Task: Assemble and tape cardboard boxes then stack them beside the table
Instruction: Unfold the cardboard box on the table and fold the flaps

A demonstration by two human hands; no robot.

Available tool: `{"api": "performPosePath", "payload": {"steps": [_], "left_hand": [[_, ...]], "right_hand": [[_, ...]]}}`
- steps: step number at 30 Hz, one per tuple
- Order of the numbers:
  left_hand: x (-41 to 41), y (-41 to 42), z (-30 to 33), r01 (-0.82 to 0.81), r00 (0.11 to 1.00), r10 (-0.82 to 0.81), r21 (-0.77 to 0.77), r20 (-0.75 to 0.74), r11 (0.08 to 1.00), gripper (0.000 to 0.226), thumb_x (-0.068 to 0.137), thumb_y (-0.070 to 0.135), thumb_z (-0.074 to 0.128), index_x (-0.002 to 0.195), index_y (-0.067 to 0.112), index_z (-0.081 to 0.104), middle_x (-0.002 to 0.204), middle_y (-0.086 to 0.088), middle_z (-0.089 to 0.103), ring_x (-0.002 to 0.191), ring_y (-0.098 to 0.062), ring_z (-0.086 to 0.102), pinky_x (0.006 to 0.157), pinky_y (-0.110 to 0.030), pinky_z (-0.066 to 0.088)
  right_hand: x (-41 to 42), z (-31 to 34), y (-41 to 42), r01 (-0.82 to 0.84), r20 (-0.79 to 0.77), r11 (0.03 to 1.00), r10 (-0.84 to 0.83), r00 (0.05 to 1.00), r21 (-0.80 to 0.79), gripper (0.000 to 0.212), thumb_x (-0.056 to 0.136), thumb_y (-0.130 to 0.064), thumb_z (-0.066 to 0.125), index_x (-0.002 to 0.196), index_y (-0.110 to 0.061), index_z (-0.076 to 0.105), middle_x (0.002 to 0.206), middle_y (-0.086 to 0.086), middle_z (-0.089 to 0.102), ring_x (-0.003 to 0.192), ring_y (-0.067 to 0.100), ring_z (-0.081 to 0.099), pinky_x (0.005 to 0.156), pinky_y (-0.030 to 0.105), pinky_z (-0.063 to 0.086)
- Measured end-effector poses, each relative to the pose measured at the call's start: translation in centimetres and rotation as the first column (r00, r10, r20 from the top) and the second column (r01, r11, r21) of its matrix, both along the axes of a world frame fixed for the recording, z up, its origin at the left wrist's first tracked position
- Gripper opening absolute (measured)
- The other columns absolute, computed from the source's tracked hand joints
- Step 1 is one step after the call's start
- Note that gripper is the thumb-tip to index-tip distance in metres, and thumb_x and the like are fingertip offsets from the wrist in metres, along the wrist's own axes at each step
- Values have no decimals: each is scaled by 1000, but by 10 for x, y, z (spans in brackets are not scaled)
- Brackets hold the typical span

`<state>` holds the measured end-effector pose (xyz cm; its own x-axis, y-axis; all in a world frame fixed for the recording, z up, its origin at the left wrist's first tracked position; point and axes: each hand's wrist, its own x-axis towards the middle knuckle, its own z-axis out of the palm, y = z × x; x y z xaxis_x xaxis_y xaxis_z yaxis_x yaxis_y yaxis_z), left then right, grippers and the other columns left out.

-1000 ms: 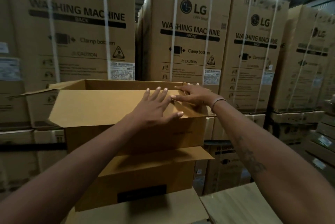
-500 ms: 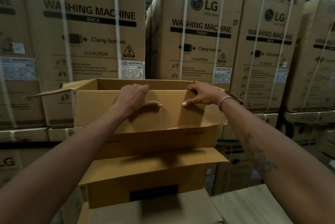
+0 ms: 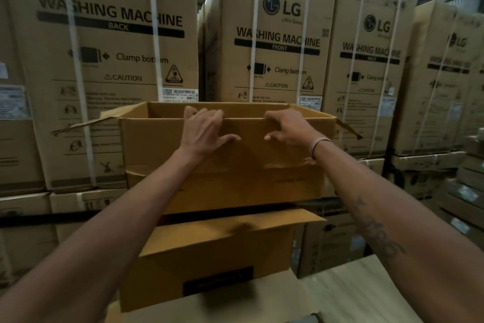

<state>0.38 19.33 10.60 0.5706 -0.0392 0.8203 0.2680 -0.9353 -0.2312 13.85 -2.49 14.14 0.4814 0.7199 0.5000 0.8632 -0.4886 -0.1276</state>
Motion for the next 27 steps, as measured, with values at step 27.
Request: {"api": "performPosePath", "payload": {"steps": [27], "left_hand": [[244, -395, -77, 659, 685, -686, -193, -246, 727, 30, 97, 27, 68, 121, 19, 52, 107, -4, 61, 89, -21, 49, 80, -35, 32]], "right_hand": [[68, -109, -419, 726, 63, 681, -732, 679, 94, 28, 97, -23, 70, 124, -24, 63, 116, 0, 67, 115, 23, 58, 103, 45, 34]]}}
